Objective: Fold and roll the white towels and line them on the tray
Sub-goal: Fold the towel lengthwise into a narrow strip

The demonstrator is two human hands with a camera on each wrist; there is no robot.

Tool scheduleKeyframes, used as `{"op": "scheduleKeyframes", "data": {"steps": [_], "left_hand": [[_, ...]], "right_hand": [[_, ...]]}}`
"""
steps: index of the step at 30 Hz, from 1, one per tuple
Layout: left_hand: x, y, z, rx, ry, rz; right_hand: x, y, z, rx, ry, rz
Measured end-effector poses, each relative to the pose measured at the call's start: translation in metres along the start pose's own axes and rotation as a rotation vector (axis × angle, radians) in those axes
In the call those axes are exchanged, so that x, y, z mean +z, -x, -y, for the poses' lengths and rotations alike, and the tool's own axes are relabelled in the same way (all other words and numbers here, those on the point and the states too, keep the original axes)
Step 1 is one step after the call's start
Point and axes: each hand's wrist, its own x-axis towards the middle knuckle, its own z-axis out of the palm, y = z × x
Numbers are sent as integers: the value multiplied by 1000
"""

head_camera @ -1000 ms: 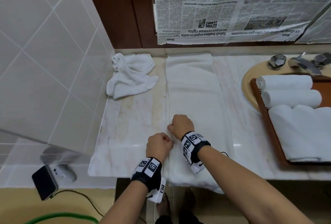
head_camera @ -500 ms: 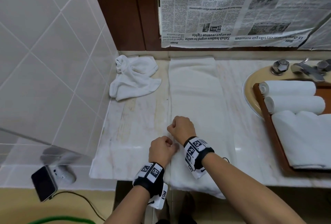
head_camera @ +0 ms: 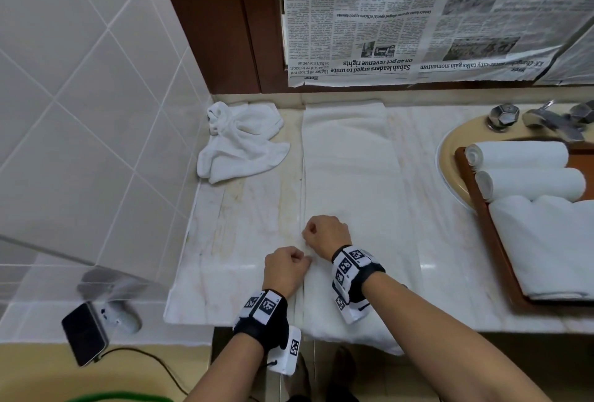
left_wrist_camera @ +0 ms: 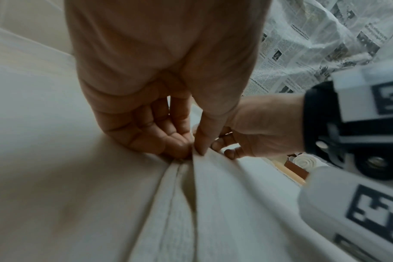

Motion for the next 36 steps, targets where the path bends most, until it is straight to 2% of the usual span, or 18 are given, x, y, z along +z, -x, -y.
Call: {"op": "scheduleKeyframes", "data": {"steps": [2, 5, 9, 12, 14, 15, 18, 19, 21, 24, 36], "left_hand": [[-2, -3, -3, -18, -14, 8], [-6, -9, -11, -24, -29, 2], [-7, -18, -19, -46, -84, 22], [-4, -23, -22, -77, -150, 48], [0, -23, -25, -85, -239, 64], [3, -24, -26, -43, -327, 37], [17, -27, -36, 257, -527, -76], [21, -29, -40, 339, -553, -43], [29, -36, -46, 412, -654, 84], [39, -56, -44, 393, -804, 200], [45, -179, -97, 372, -800, 126]], "right_hand": [[-6, 3, -12, -37, -144, 21], [-21, 11, -39, -79, -229, -66], [-43, 19, -91, -2, -103, -253], [-56, 30, -126, 71, 54, -263], [-59, 38, -141, 42, 119, -262], [-58, 41, -146, 5, 127, -270], [-57, 41, -151, -83, 184, -179], [-56, 40, -150, -100, 217, -108], [-53, 36, -147, -120, 298, 22], [-54, 28, -146, -129, 357, 96], [-103, -94, -162, -98, 399, 62]]}}
